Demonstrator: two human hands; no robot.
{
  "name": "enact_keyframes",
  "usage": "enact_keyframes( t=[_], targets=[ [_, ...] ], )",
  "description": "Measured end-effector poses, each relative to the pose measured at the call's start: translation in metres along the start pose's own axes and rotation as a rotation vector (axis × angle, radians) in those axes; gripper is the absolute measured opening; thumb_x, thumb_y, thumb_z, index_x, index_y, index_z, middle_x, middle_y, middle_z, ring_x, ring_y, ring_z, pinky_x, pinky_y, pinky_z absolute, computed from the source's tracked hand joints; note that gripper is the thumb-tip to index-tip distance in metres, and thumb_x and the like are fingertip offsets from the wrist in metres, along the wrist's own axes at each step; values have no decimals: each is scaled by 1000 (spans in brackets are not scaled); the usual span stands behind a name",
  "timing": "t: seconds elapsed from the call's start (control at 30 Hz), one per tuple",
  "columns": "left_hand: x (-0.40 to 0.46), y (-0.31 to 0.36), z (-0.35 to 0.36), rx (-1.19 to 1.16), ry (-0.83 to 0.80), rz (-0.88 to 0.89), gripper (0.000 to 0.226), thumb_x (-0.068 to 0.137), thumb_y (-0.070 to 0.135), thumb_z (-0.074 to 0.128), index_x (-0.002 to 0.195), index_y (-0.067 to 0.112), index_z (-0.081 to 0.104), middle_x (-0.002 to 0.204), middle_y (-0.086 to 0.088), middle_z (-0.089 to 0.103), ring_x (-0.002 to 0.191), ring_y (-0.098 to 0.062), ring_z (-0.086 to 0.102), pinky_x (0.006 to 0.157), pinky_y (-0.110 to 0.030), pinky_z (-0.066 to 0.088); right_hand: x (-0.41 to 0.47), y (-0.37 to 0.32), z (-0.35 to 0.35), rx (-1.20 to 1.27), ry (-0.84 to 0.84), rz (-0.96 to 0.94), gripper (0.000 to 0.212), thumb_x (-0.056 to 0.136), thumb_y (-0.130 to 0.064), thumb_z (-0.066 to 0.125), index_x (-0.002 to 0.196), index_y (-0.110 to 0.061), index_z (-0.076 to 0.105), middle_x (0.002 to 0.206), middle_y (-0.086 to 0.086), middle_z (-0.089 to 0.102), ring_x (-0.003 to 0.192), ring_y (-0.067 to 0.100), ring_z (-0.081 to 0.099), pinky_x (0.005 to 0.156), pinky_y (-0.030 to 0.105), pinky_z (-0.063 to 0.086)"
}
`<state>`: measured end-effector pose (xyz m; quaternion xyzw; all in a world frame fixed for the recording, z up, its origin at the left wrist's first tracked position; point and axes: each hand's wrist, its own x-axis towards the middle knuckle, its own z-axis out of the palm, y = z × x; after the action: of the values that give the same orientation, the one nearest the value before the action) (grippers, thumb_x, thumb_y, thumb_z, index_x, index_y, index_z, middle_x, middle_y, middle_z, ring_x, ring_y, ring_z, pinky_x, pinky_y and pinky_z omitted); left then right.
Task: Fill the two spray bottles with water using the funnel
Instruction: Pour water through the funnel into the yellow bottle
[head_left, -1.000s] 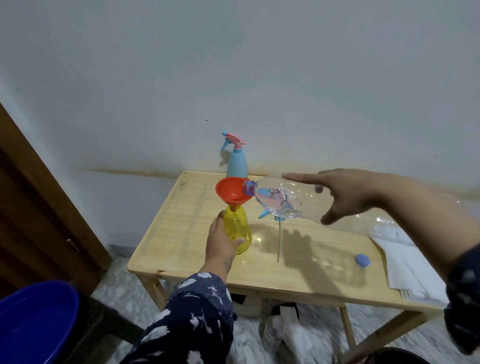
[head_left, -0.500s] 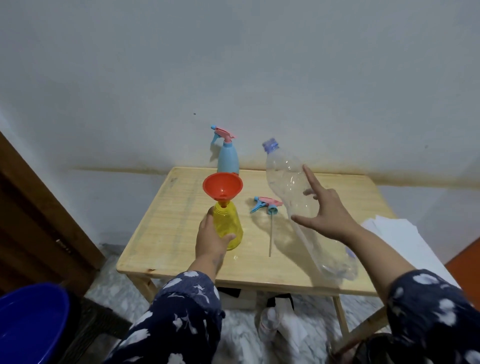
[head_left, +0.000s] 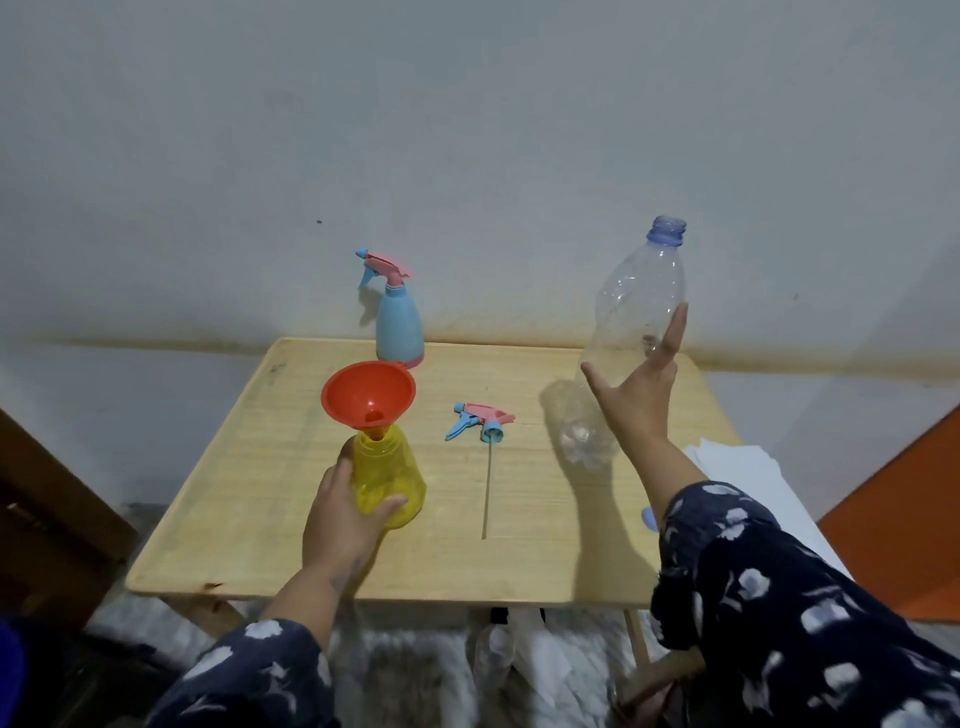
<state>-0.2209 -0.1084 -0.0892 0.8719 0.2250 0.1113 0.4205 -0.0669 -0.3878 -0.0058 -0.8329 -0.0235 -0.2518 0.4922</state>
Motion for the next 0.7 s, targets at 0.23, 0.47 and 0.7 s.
enact_keyframes(
  t=[0.23,0.47,0.7],
  targets=[
    [1,-3,1,26,-7,-4,91,76,41,78,150,26,27,140,-2,48,125,-26,49,96,-42,45,4,9,9,-2,52,2,120,73,-19,82,145,-39,-11,152,12,25,136,25,30,100,26,27],
    [3,-4,1,16,-30,11,92,75,42,79,149,26,27,141,0,43,127,-24,47,97,-40,44,-9,2,2,-97,151,18,118,65,-33,86,143,-40,-2,154,14,15,141,29,21,114,50,27],
    [6,-6,-2,-40,-51,63,90,73,36,81,146,26,28,142,2,42,129,-22,43,96,-34,40,-112,-36,43,-38,-139,-7,81,79,-39,72,140,-28,20,132,-1,34,122,18,38,104,48,38]
  ],
)
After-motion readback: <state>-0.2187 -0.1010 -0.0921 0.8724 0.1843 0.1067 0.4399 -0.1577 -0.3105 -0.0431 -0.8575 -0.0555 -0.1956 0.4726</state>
